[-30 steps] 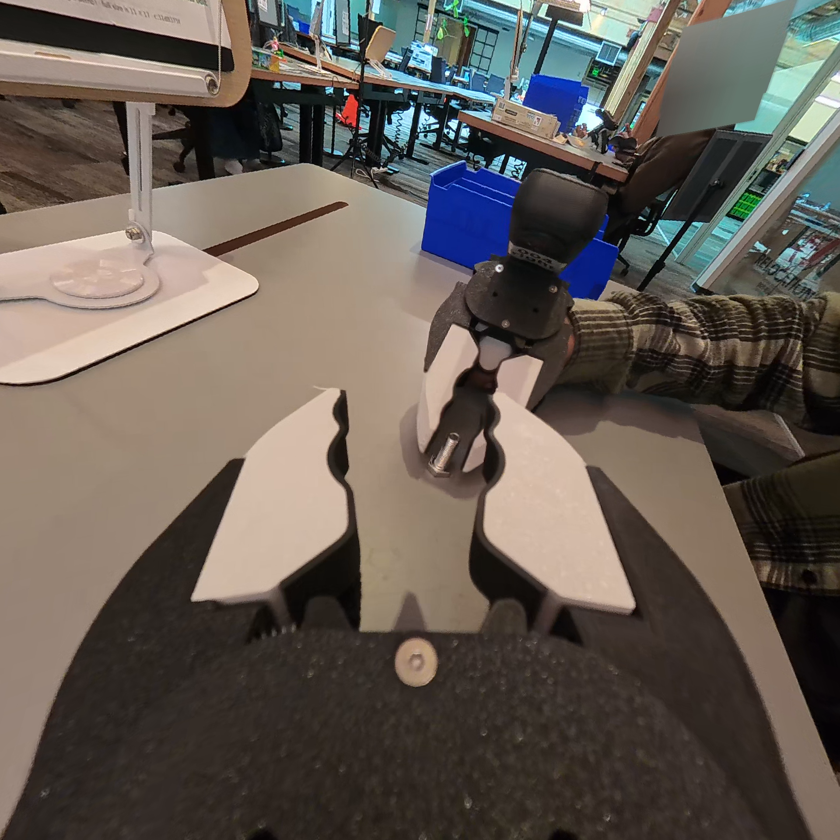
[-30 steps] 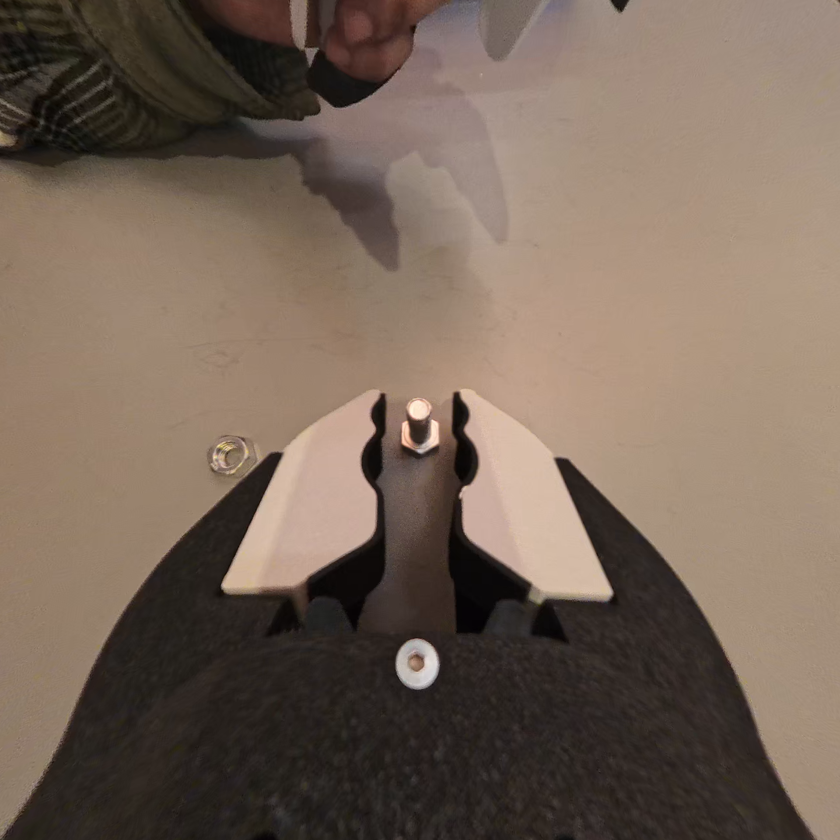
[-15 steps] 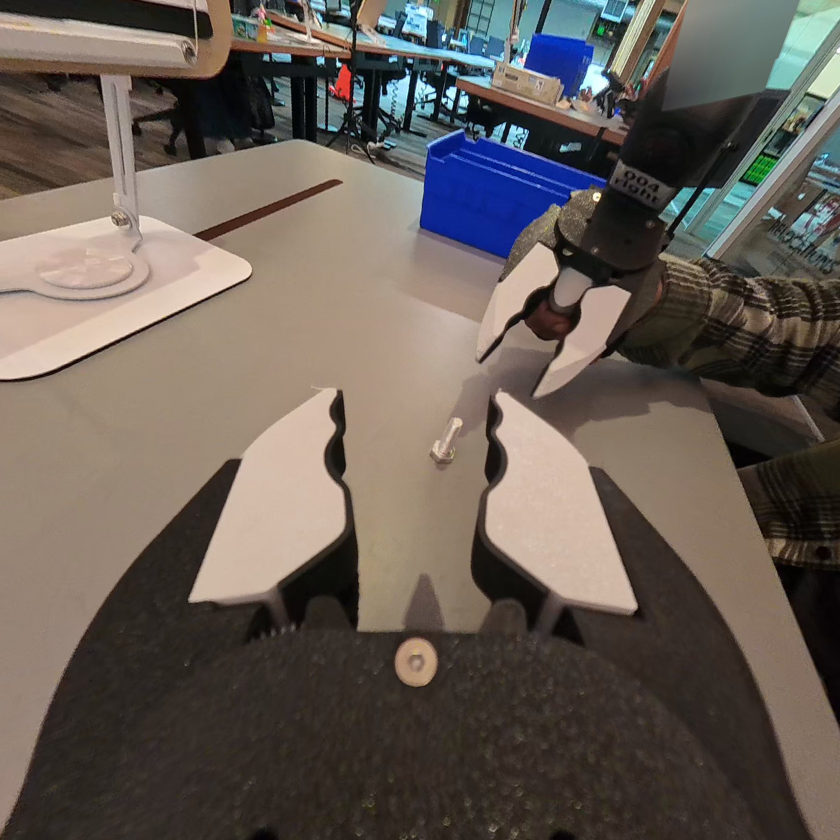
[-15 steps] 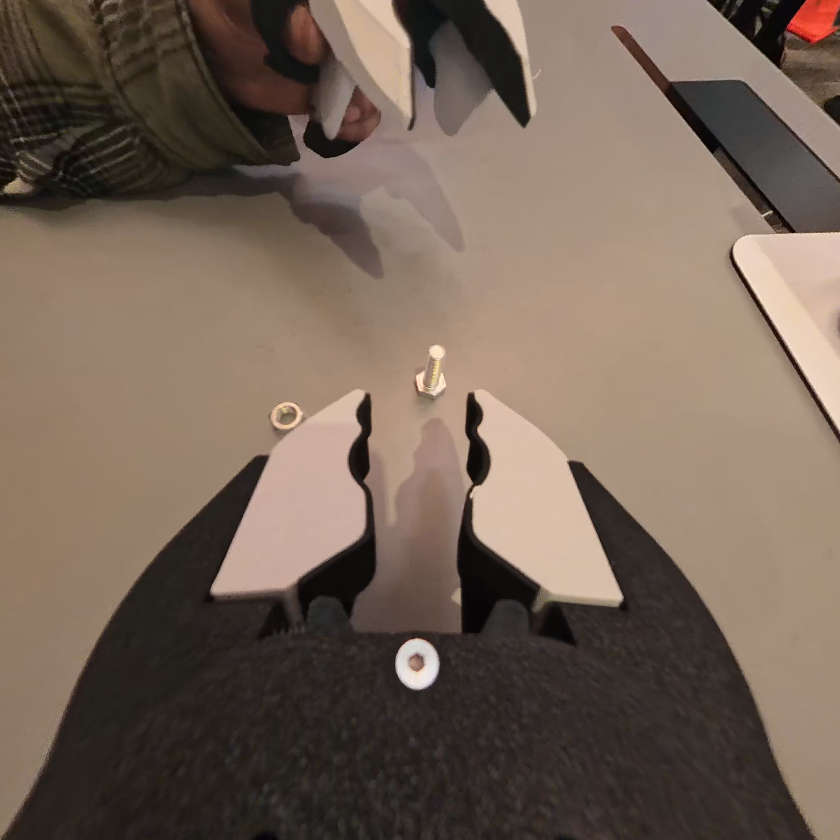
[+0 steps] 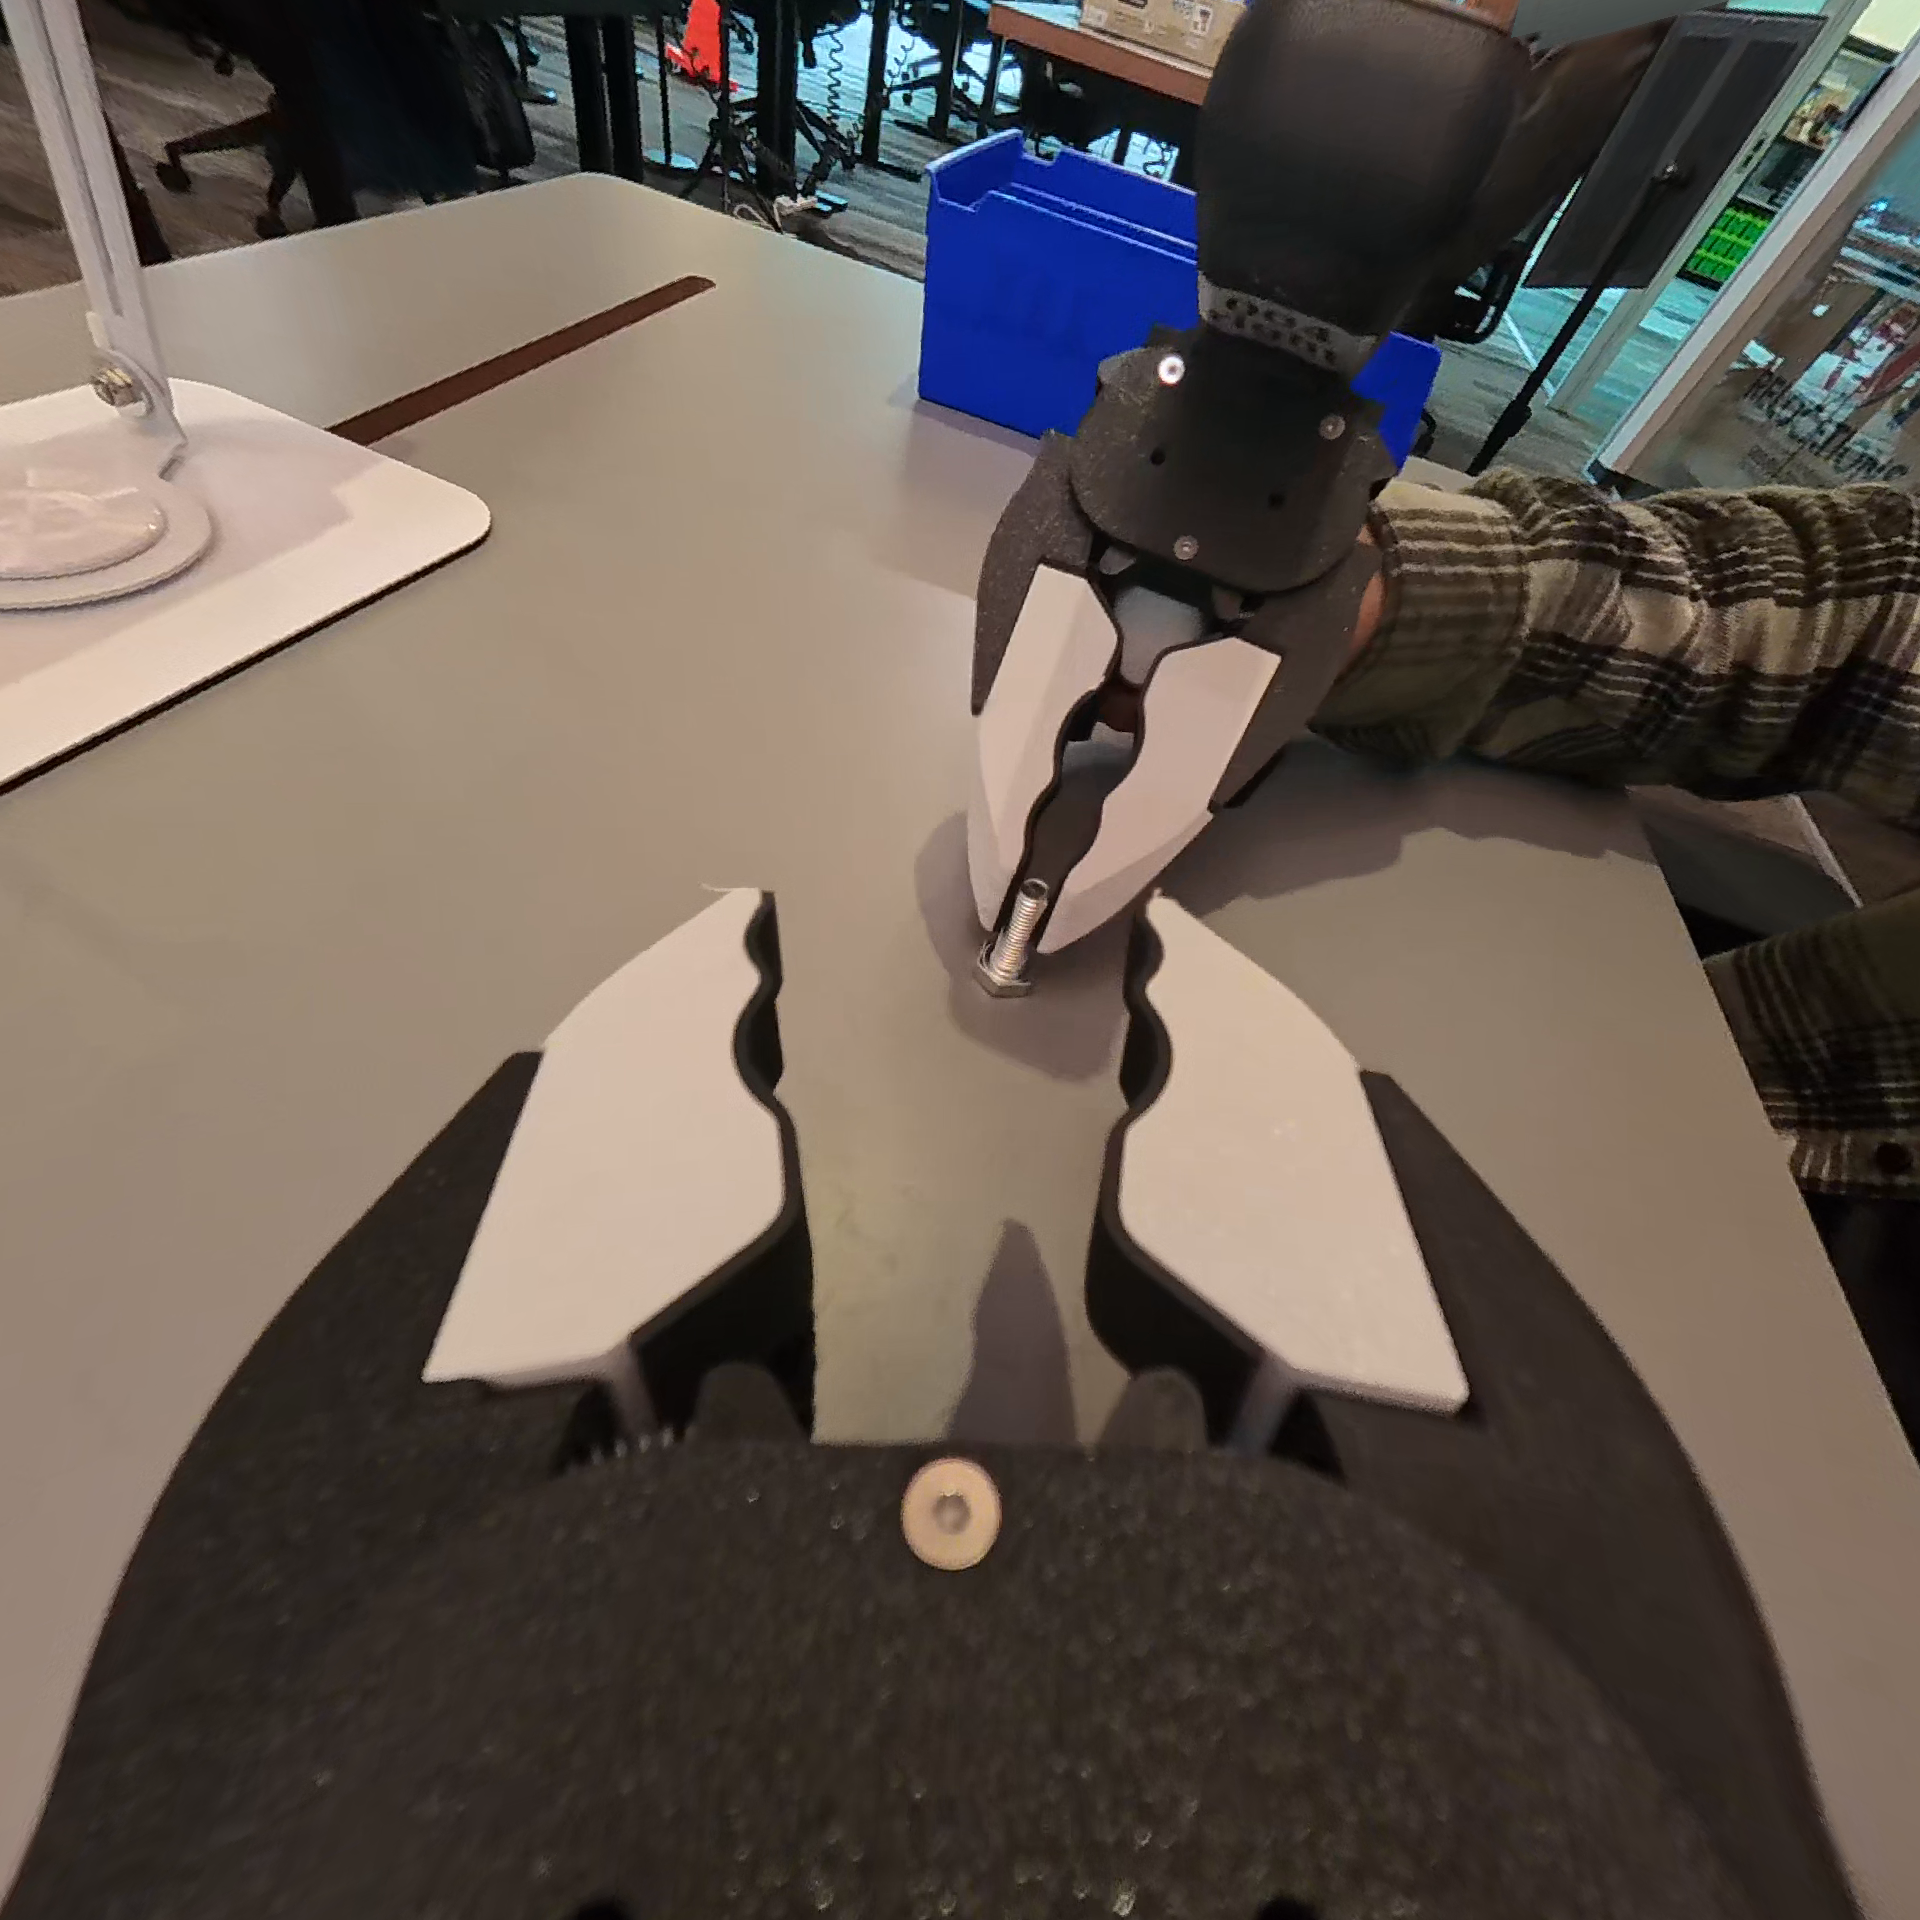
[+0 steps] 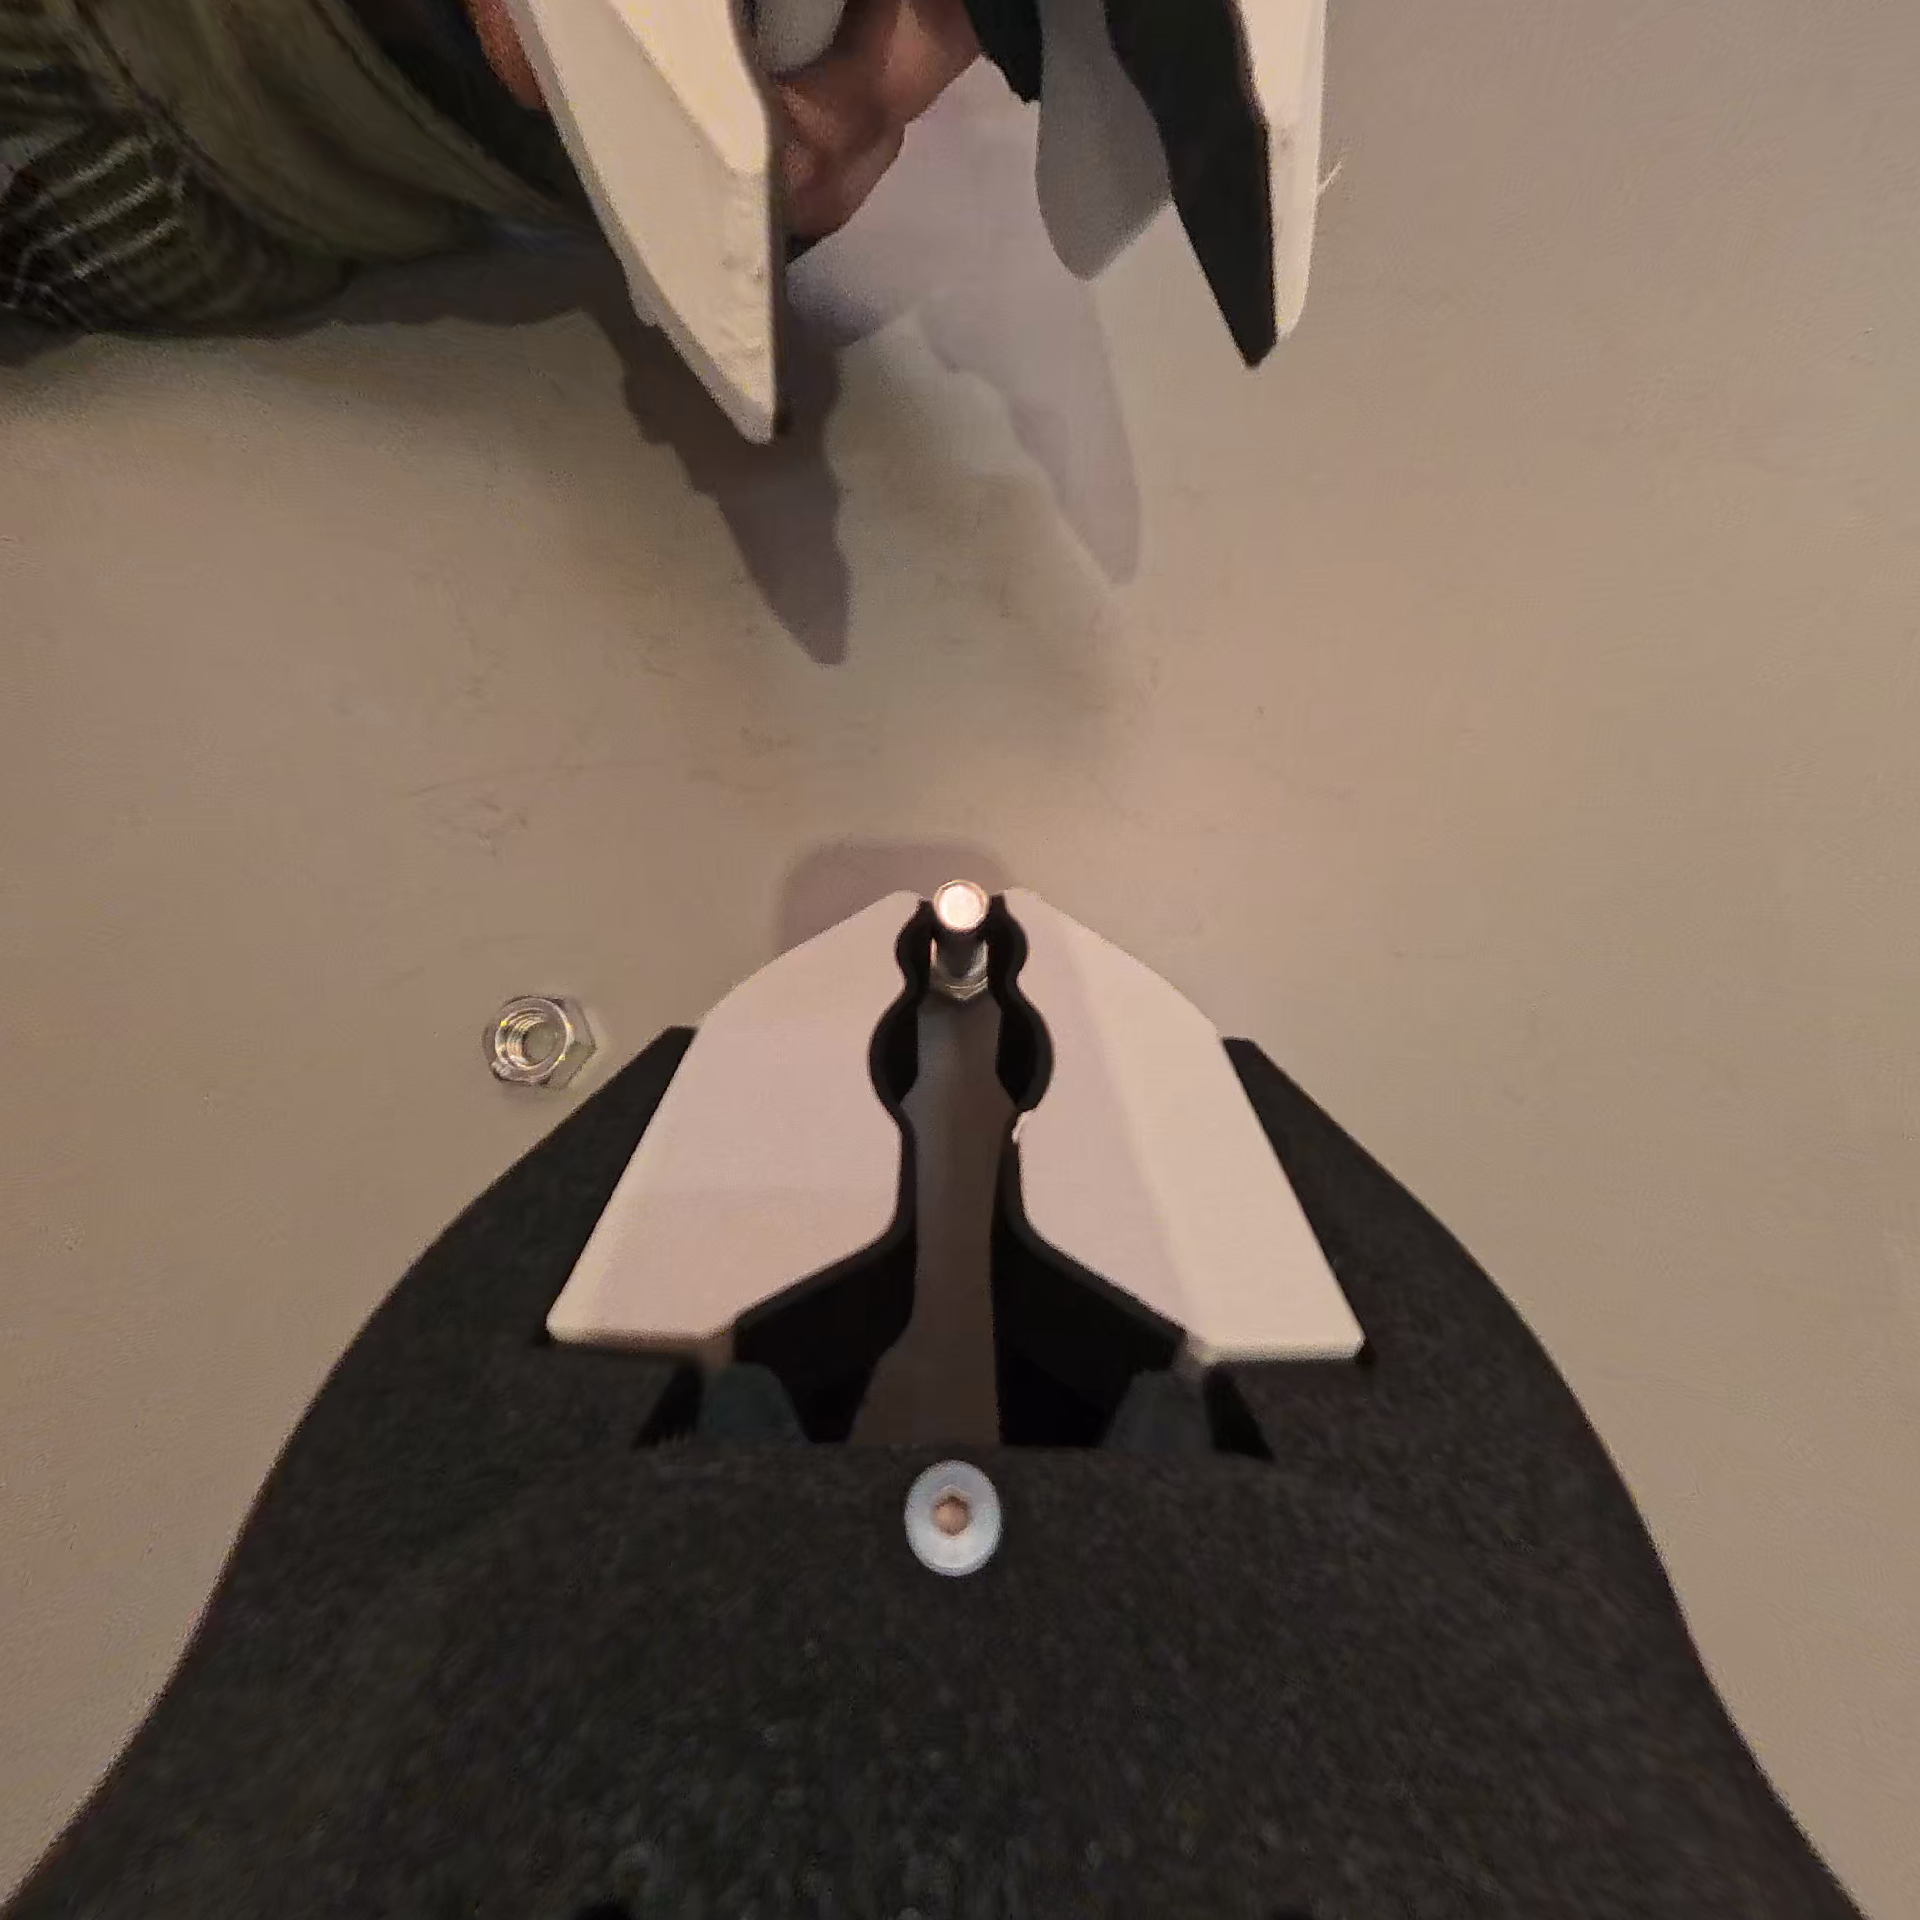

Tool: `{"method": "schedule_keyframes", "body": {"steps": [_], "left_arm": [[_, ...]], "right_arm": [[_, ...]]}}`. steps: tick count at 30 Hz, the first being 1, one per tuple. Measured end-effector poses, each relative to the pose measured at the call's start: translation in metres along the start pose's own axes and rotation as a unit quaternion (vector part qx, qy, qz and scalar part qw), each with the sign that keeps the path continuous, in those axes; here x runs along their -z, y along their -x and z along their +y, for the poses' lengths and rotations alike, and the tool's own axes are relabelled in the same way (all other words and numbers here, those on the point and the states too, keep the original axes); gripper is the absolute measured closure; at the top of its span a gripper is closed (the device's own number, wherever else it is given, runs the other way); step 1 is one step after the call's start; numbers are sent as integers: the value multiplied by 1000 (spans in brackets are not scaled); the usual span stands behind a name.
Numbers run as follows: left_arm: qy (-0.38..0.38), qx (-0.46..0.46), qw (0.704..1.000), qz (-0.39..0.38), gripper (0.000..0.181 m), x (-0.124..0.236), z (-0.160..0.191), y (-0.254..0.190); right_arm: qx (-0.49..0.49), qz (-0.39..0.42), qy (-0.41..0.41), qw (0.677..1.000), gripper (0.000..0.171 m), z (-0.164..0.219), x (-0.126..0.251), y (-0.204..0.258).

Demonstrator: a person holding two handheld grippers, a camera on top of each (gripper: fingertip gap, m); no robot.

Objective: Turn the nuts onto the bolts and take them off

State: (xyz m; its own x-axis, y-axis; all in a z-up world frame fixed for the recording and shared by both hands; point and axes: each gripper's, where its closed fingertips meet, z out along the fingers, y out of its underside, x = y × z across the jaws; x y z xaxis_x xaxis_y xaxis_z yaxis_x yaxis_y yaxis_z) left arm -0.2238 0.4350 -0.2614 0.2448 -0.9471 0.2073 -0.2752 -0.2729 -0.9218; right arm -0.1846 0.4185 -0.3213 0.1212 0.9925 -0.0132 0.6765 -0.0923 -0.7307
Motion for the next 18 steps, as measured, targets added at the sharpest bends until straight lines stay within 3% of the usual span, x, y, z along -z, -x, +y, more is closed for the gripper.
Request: {"method": "schedule_keyframes", "body": {"steps": [1,10,18], "left_arm": [[-2,-6,1000,4,118,-1,-1,-2],[-48,-22,998,46,123,-15,-15,-28],[-66,-27,994,79,138,-20,-18,-44]], "right_arm": [[0,0,-8,1000,162,-3,3,-1],[0,-67,-105,992,162,-78,53,8],[14,-81,-89,993,162,-90,48,15]]}}
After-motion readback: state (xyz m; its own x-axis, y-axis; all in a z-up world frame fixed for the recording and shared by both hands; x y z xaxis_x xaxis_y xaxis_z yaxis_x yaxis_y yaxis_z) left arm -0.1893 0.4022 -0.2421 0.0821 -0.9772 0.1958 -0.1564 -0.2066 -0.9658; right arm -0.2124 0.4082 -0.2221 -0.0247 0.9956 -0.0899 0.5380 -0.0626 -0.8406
